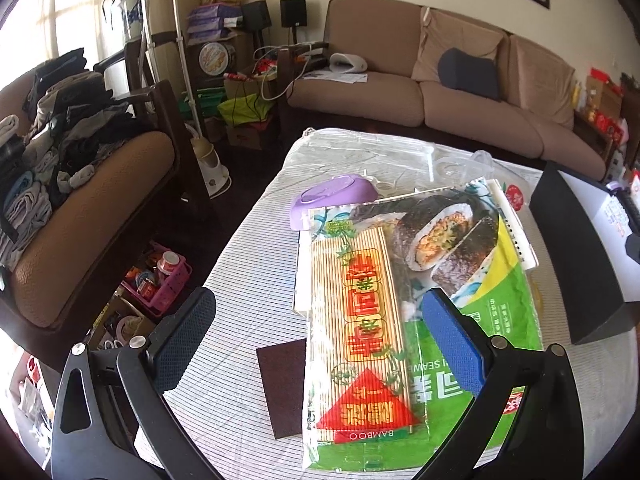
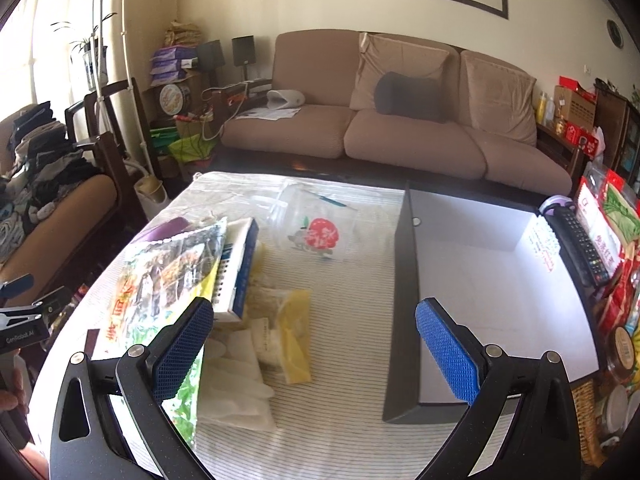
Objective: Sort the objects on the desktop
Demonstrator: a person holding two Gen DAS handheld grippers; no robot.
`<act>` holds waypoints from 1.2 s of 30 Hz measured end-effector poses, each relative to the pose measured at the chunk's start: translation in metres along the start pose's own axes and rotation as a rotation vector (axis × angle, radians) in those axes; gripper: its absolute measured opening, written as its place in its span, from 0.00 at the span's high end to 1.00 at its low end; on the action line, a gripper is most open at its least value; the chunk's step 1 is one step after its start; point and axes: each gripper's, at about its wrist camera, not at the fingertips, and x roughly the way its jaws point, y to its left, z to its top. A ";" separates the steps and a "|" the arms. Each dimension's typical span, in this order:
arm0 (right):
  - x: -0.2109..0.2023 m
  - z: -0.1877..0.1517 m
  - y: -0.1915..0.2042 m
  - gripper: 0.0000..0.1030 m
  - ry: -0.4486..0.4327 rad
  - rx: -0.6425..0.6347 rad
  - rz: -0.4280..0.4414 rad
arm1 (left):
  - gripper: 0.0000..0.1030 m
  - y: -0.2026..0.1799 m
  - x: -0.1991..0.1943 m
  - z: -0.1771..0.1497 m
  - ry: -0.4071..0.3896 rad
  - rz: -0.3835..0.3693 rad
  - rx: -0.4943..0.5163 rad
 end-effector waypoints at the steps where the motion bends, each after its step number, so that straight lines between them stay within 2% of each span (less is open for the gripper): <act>1: 0.002 0.000 0.000 0.00 0.004 0.003 0.011 | 0.00 0.001 0.002 0.000 0.000 -0.003 0.001; 5: 0.017 -0.002 0.003 0.00 0.029 0.009 0.054 | 0.00 0.003 0.014 -0.003 0.018 -0.022 -0.004; 8: 0.027 -0.002 0.003 0.00 0.039 0.036 0.138 | 0.00 0.000 0.022 -0.006 0.024 -0.055 -0.006; 12: 0.038 0.001 0.008 0.00 0.039 0.049 0.209 | 0.00 -0.002 0.032 -0.015 0.041 -0.095 -0.007; 16: 0.050 -0.006 0.017 0.00 0.076 0.089 0.350 | 0.00 0.003 0.046 -0.028 0.066 -0.099 -0.004; 22: 0.067 -0.027 0.038 0.03 0.149 0.089 0.418 | 0.00 0.013 0.072 -0.044 0.135 -0.105 -0.037; 25: 0.072 -0.034 0.045 0.19 0.175 0.091 0.455 | 0.00 0.012 0.081 -0.049 0.170 -0.131 -0.029; 27: 0.074 -0.036 0.050 0.37 0.193 0.087 0.473 | 0.00 0.012 0.085 -0.052 0.190 -0.157 -0.035; 30: 0.080 -0.039 0.056 0.50 0.221 0.065 0.482 | 0.01 0.014 0.087 -0.055 0.209 -0.225 -0.083; 33: 0.082 -0.045 0.066 0.51 0.244 0.037 0.483 | 0.02 0.011 0.087 -0.058 0.219 -0.249 -0.094; 36: 0.083 -0.050 0.070 0.56 0.254 0.015 0.480 | 0.14 0.001 0.080 -0.062 0.220 -0.286 -0.074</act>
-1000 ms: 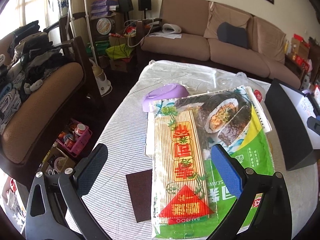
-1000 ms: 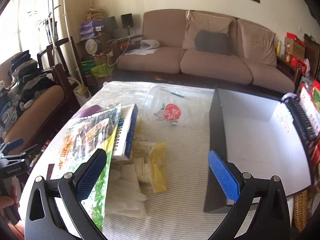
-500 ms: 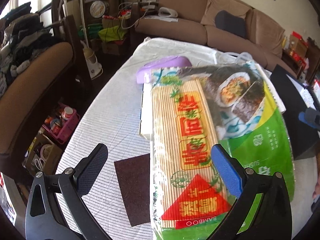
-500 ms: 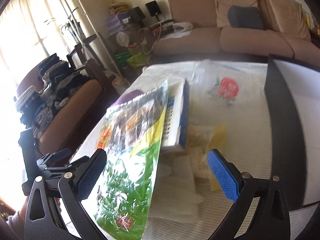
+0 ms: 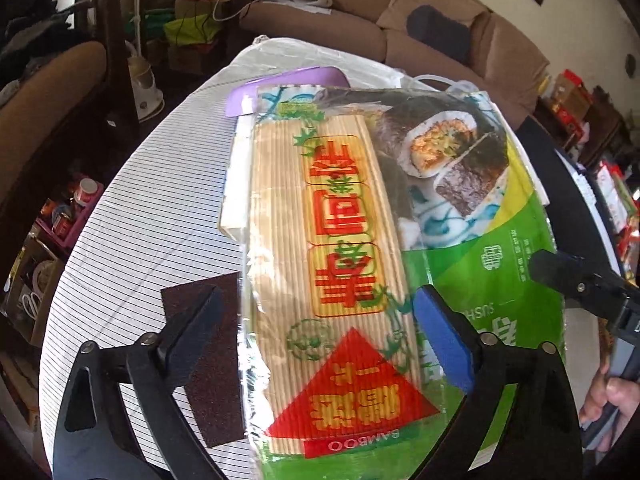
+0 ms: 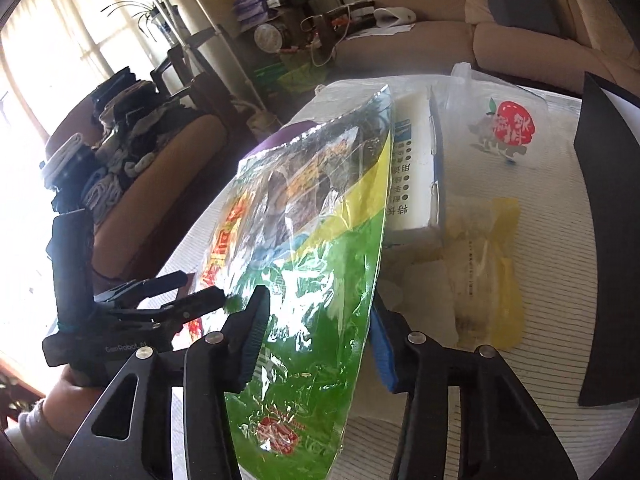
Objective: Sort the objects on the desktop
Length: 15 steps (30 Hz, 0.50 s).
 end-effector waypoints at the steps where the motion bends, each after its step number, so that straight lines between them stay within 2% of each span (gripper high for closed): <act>1: 0.000 -0.002 0.002 0.56 0.006 -0.008 0.001 | 0.19 -0.004 -0.002 -0.001 -0.001 0.000 0.010; 2: 0.000 -0.004 0.004 0.57 0.010 -0.012 0.002 | 0.20 -0.009 -0.004 -0.002 -0.005 0.012 0.024; 8: -0.003 -0.019 0.027 0.57 0.037 -0.056 0.035 | 0.32 -0.022 -0.017 -0.005 0.004 -0.019 0.061; 12: -0.004 -0.029 0.054 0.57 0.054 -0.097 0.064 | 0.32 -0.028 -0.026 -0.012 0.016 -0.024 0.085; 15: 0.001 -0.039 0.074 0.63 0.070 -0.120 0.068 | 0.32 -0.018 -0.036 -0.020 0.013 -0.002 0.076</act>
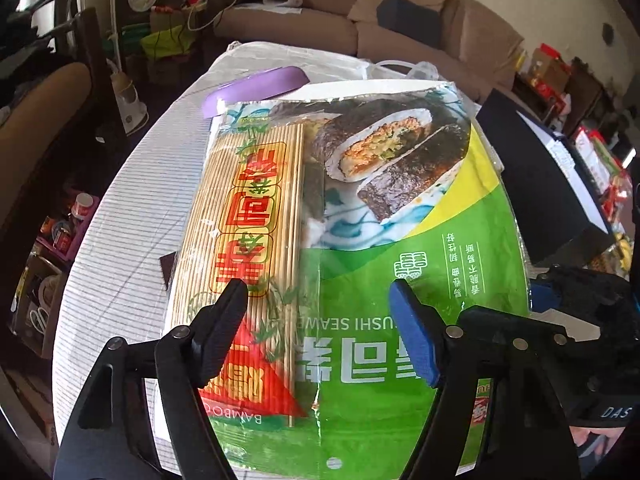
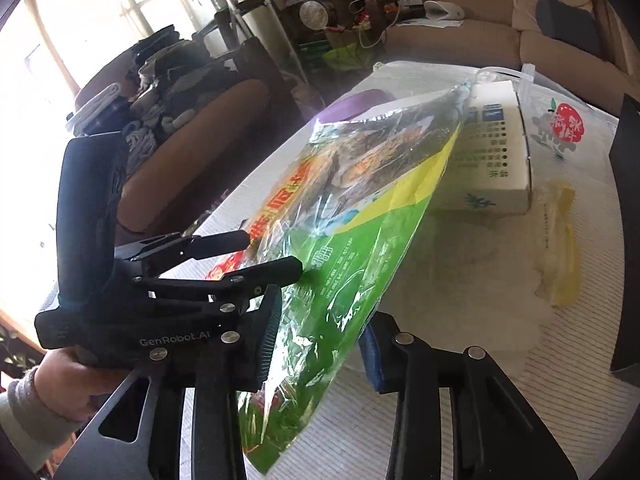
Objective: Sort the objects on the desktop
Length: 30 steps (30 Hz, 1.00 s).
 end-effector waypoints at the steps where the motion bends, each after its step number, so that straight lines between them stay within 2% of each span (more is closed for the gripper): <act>1: 0.003 -0.003 0.005 0.63 0.005 0.003 0.020 | 0.32 0.007 -0.002 -0.002 0.005 0.006 -0.015; 8: 0.024 -0.021 0.042 0.63 0.030 -0.016 0.073 | 0.32 0.054 -0.016 -0.034 0.039 0.045 -0.085; 10: 0.030 -0.027 0.053 0.66 0.040 -0.028 0.091 | 0.32 0.063 -0.021 -0.043 0.042 0.049 -0.098; 13: 0.034 -0.036 0.064 0.82 0.055 -0.051 0.112 | 0.32 0.069 -0.029 -0.057 0.051 0.050 -0.101; 17: 0.037 -0.045 0.072 0.85 0.072 -0.057 0.143 | 0.32 0.072 -0.046 -0.067 0.046 0.060 -0.081; 24: 0.016 -0.058 0.072 0.86 0.055 -0.053 0.142 | 0.31 0.083 -0.075 -0.055 -0.003 0.139 -0.023; 30: -0.014 -0.072 0.045 0.87 0.045 -0.029 0.105 | 0.27 0.087 -0.048 -0.044 0.052 0.216 0.047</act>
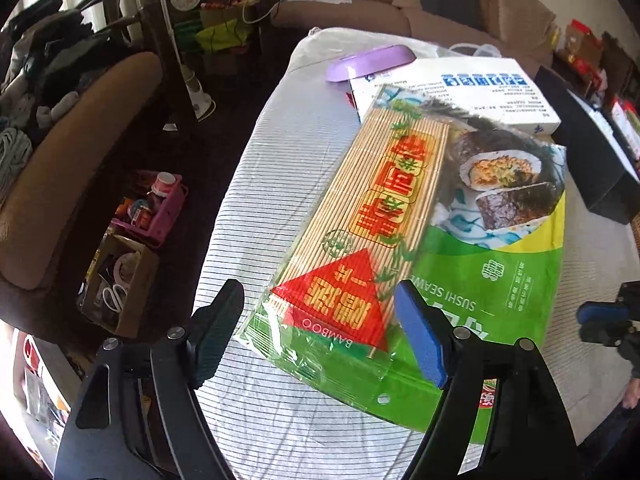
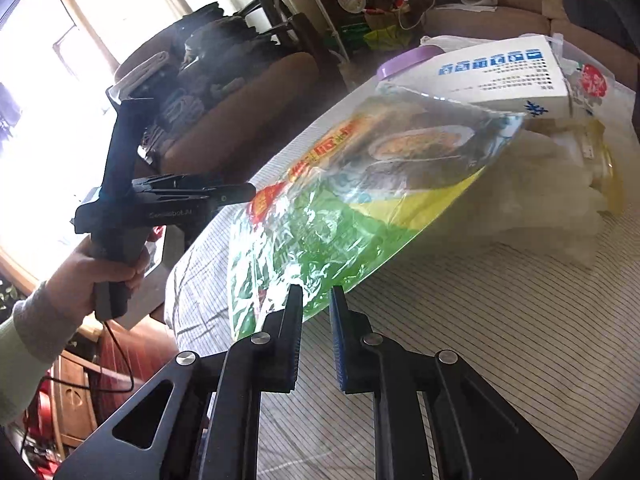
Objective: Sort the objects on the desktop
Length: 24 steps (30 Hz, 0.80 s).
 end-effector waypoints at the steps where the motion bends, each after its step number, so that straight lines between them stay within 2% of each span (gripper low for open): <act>1: -0.005 -0.004 -0.008 0.87 0.008 0.010 -0.027 | 0.27 -0.001 0.005 0.001 0.010 0.011 0.011; 3: -0.012 -0.008 -0.022 0.84 0.015 0.038 -0.072 | 0.27 -0.008 0.010 0.008 0.007 0.011 0.019; 5: -0.022 -0.007 -0.041 0.81 0.003 0.071 -0.107 | 0.26 -0.016 0.007 0.018 -0.019 -0.029 0.013; 6: -0.027 -0.003 -0.049 0.75 -0.008 0.082 -0.117 | 0.25 -0.021 0.005 0.024 -0.029 -0.047 0.012; 7: -0.033 0.003 -0.057 0.68 -0.029 0.098 -0.123 | 0.19 -0.026 0.004 0.032 -0.037 -0.062 0.013; 9: -0.047 0.018 -0.072 0.41 -0.073 0.137 -0.132 | 0.14 -0.035 0.003 0.048 -0.055 -0.073 0.024; 13: -0.074 0.051 -0.101 0.39 -0.155 0.193 -0.148 | 0.14 -0.048 0.009 0.081 -0.066 -0.077 0.035; 19: -0.091 0.086 -0.135 0.35 -0.197 0.182 -0.226 | 0.14 -0.068 0.019 0.126 -0.099 -0.102 0.041; 24: -0.088 0.123 -0.168 0.21 -0.207 0.175 -0.316 | 0.14 -0.104 0.028 0.178 -0.130 -0.141 0.065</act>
